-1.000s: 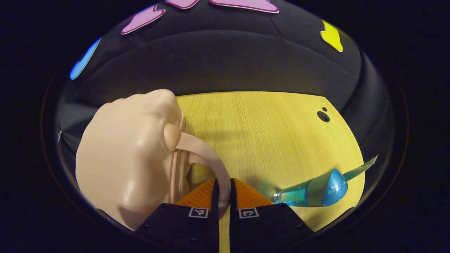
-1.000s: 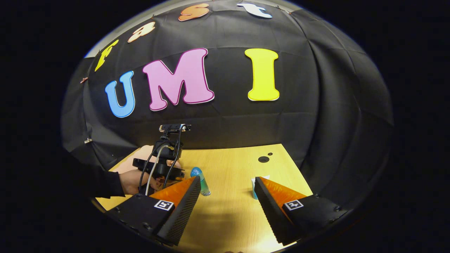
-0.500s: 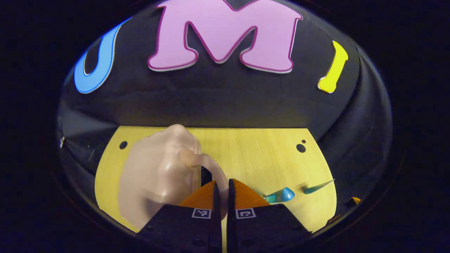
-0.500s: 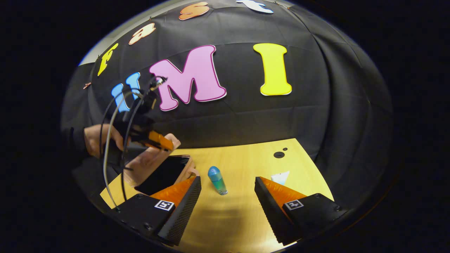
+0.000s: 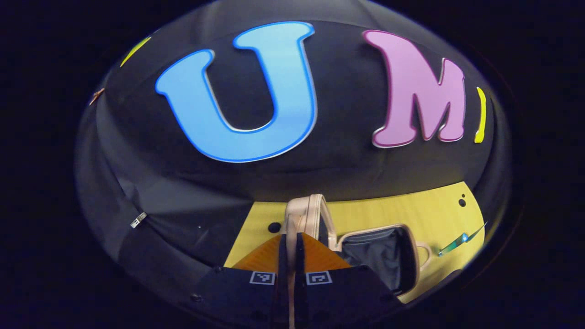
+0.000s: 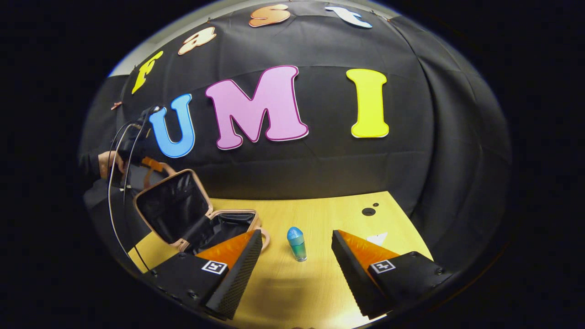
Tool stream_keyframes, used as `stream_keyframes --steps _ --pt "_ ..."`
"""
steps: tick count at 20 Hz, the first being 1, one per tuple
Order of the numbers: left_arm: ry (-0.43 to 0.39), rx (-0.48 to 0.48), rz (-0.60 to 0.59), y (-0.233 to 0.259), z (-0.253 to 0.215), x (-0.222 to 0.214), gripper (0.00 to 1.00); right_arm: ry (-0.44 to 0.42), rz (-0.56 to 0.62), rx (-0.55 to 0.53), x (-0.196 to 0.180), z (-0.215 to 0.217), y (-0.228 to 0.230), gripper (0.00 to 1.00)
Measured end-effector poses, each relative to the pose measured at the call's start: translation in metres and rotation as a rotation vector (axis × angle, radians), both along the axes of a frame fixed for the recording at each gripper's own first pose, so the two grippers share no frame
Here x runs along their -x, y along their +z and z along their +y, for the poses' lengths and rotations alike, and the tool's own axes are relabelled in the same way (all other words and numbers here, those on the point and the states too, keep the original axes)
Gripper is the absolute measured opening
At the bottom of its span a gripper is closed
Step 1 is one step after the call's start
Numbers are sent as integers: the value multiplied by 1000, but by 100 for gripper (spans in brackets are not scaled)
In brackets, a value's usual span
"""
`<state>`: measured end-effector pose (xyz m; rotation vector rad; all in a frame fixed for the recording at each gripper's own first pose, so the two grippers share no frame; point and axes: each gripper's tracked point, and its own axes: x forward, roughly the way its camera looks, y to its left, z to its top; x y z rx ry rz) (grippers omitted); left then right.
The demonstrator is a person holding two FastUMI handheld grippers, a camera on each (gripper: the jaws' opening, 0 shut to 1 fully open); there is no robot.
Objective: First open the suitcase, pack the skin care products into it, and then close the suitcase.
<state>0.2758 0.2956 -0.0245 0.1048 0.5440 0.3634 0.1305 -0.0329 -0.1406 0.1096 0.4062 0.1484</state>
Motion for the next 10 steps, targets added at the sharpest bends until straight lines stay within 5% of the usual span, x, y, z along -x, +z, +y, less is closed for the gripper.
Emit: stream_keyframes --steps 3,6,10 --pt "9 39 20 -52 80 -2 10 -57 -18 20 6 22 11 97" --pt "34 187 38 -114 140 -4 10 -66 -55 77 13 59 17 97" --pt "45 318 80 -197 174 -10 10 -83 -10 95 19 91 -2 97"
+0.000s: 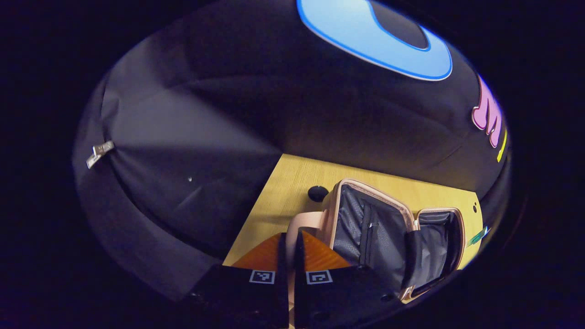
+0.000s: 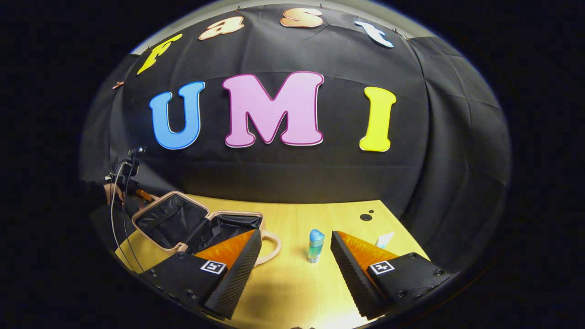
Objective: First open the suitcase, pack the skin care products into it, and then close the suitcase.
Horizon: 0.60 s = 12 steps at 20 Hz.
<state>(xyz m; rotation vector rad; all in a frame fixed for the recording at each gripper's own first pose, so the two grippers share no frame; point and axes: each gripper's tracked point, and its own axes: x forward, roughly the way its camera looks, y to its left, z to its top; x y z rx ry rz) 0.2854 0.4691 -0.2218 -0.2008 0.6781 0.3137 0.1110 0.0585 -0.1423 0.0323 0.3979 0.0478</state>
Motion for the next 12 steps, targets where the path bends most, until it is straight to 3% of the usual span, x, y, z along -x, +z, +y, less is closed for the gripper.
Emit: stream_keyframes --steps 4,6,7,8,11,12 --pt "12 9 28 -41 12 -3 11 -40 5 -16 3 15 -4 97" --pt "43 -69 28 -33 28 1 17 -66 -13 13 3 7 -1 97" --pt "52 -91 -2 -16 31 0 32 -81 -24 21 2 0 2 97" --pt "54 -94 -51 1 27 2 31 -101 -33 25 1 -8 5 97" --pt "6 -113 -202 74 -5 7 96 -159 -47 21 -3 -37 10 97" --pt "-18 -122 -263 98 -26 7 95 -160 -48 22 -4 -44 9 97"
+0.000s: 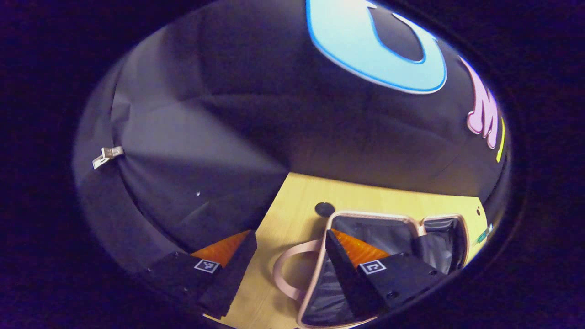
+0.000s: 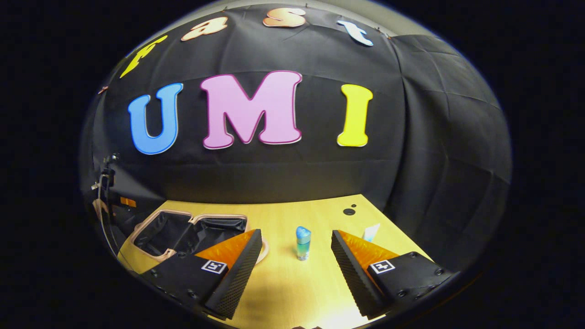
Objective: First open the suitcase, pack the skin care products into it, and then close the suitcase.
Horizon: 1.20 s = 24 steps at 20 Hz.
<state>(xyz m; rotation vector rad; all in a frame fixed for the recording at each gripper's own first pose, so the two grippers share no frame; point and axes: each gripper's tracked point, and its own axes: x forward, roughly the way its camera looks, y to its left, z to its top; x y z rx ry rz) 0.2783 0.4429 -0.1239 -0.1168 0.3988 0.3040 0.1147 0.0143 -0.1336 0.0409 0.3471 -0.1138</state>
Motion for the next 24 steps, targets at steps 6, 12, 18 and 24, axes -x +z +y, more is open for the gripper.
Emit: stream_keyframes --steps 6,12,18,24 --pt "-124 72 -281 81 -167 20 96 -29 -24 24 -4 -57 3 97" --pt "-202 65 -267 14 -341 27 97 -32 7 46 -16 -121 -30 97" --pt "-383 68 -191 -50 -515 21 96 -18 77 -3 -27 -169 -81 97" --pt "-546 6 -106 -121 -628 -10 97 16 139 -8 -43 -204 -134 98"
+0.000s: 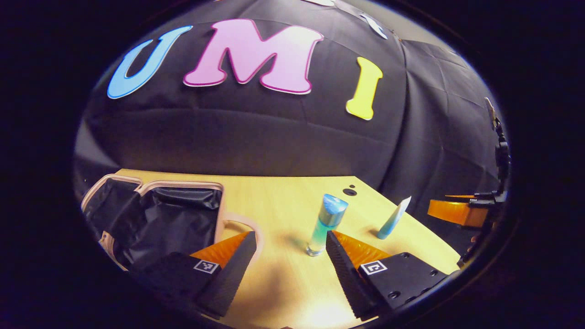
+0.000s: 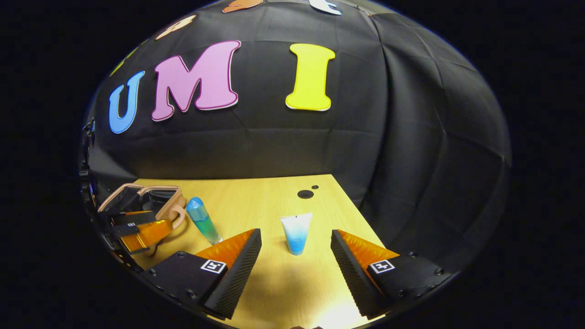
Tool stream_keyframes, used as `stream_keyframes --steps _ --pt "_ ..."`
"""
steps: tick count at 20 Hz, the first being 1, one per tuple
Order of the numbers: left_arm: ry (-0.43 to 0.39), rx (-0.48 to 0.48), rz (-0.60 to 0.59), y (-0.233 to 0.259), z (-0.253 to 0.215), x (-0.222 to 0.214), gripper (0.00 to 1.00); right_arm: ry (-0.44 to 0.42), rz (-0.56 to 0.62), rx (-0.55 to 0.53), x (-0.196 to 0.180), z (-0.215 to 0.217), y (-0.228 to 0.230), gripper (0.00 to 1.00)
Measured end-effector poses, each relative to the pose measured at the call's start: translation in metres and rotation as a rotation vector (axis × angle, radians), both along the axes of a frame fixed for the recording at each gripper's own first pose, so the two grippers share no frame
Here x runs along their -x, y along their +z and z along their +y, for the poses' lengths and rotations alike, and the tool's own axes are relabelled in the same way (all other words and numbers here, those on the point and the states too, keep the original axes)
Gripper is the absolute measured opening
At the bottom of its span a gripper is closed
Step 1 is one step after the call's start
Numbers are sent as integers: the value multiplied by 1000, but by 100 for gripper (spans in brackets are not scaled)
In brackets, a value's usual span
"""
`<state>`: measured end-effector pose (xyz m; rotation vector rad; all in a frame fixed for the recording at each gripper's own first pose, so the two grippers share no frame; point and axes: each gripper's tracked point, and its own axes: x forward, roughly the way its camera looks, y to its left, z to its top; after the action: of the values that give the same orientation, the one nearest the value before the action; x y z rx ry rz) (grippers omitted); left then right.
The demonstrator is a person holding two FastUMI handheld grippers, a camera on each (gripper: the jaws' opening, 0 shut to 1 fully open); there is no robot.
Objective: First open the suitcase, pack the skin care products into it, and then close the suitcase.
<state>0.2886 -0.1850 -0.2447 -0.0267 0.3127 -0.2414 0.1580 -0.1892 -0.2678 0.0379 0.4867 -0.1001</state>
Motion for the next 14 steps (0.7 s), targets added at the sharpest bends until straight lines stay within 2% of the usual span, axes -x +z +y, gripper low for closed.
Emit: stream_keyframes --steps 3,6,10,12,13,14 --pt "-9 -27 8 -19 -34 -32 96 4 16 -23 -10 -5 -19 98" --pt "30 -40 38 -40 -46 -69 96 12 39 -45 -23 -4 -40 98" --pt "73 -7 115 -64 -55 -102 97 -15 40 -64 -48 -11 -62 98" --pt "98 -18 117 -64 -50 -106 78 -28 56 -83 -59 -12 -78 97" --pt "106 -31 116 -65 -49 -108 61 -30 65 -91 -65 -11 -85 98" --pt "107 -33 113 -64 -49 -105 53 -33 69 -90 -70 -11 -91 97"
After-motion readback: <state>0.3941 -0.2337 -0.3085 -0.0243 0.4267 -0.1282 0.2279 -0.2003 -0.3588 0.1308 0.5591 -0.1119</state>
